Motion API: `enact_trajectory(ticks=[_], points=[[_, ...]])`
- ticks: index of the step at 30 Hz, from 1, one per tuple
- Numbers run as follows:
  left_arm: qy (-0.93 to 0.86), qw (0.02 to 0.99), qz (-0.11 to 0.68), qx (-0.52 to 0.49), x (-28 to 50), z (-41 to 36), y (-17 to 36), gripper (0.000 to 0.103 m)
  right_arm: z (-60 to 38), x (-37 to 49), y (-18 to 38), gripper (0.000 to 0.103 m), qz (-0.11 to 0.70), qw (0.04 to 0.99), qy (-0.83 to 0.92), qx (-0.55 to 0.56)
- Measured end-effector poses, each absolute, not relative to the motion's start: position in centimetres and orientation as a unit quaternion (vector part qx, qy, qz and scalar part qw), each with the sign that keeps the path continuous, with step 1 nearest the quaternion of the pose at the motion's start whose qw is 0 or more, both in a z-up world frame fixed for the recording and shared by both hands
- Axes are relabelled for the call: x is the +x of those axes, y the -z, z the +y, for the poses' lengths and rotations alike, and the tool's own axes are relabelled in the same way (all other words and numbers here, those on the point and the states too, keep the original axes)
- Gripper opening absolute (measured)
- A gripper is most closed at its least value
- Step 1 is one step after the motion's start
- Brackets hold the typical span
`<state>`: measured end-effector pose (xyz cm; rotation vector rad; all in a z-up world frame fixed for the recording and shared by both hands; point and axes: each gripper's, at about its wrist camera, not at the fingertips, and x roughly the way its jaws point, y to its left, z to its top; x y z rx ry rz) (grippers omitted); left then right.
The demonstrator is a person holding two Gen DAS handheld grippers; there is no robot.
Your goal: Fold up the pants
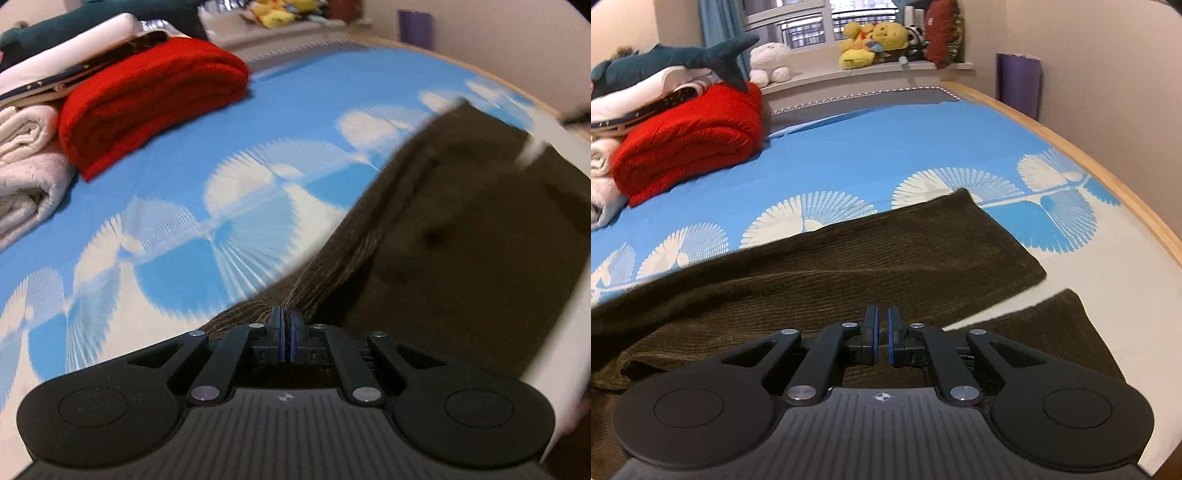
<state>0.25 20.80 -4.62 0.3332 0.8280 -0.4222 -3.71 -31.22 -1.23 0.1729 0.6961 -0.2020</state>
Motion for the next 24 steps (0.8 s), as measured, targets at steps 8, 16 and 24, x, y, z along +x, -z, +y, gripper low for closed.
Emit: enact_trajectory(ticks=[8,16,24], points=[[0.151,0.877,0.452,0.051,-6.8,22.1,6.9,0.005,-31.9,-6.9,1.9,0.005,0.352,0.922,0.105,0.12],[0.065,0.805,0.545,-0.225,-5.4,30.1,10.4,0.04,-32.3,-7.7,1.8,0.005,0.341,0.923,0.096,0.153],[-0.002,0.771,0.528,-0.356,-2.0,33.2,14.8,0.061,-31.2,-5.1,2.2,0.006,0.334,0.922,0.061,0.184]])
